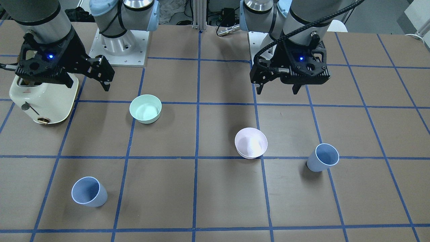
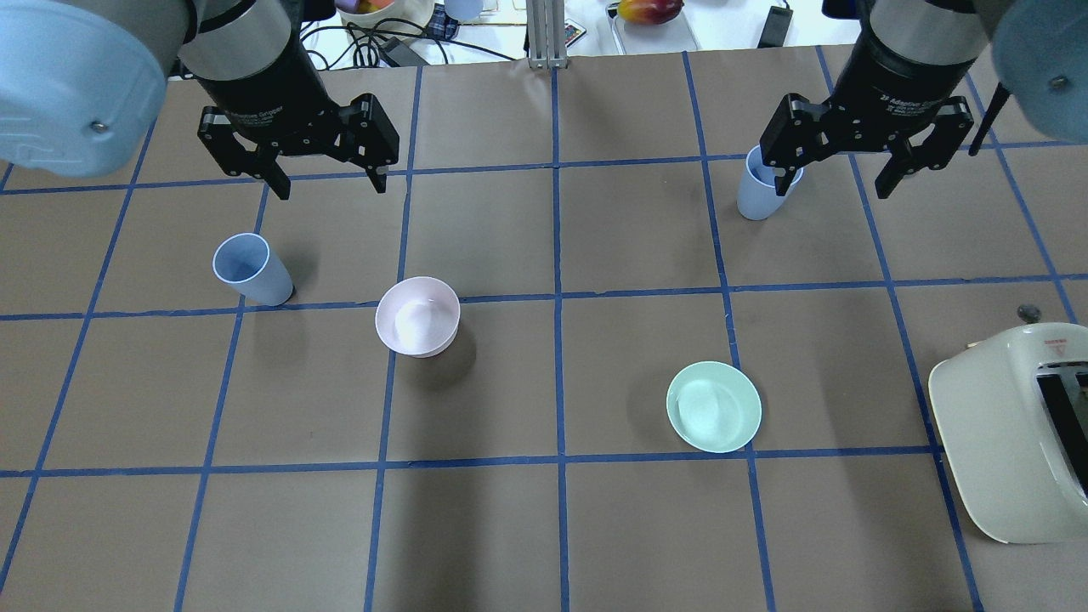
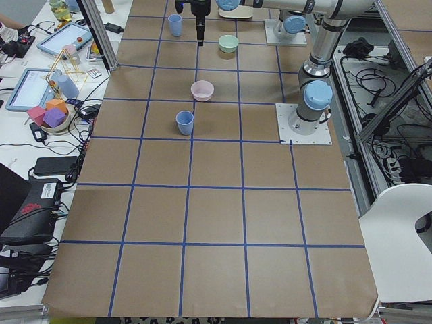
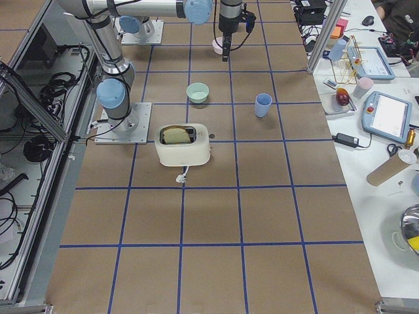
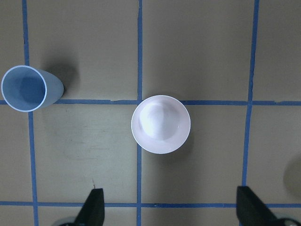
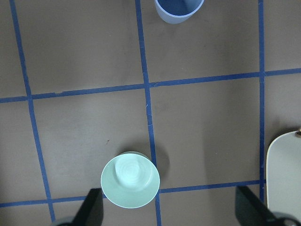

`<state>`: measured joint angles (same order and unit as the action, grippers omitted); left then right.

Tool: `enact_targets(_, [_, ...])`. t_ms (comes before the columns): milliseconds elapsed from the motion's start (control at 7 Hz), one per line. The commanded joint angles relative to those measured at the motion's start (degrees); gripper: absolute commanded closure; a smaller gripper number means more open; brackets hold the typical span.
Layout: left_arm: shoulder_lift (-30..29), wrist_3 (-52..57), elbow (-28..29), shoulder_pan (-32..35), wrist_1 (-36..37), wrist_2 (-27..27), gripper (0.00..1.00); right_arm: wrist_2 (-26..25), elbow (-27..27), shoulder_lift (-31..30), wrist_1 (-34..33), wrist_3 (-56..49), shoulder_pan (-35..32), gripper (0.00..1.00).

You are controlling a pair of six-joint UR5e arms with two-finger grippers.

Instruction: Stack blue cups with both arms

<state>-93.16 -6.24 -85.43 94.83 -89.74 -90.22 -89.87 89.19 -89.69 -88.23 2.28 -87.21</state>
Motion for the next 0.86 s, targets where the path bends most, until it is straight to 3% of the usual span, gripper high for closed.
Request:
enact_targets(0, [-0.2,0.0,0.0,0.0,0.1,0.0,0.0,0.1,0.1,0.0,-0.1,-0.1,0.0,0.0])
enact_targets(571, [-0.2,0.0,0.4,-0.5,1.2,0.0,0.0,0.0,0.1,0.7,-0.3,-0.2,0.0,0.0])
enact_targets(714, [-3.3,-0.4,-0.9,-1.7,1.3,-0.1,0.0,0.0,0.1,1.3,-0.5,-0.2,0.0,0.0])
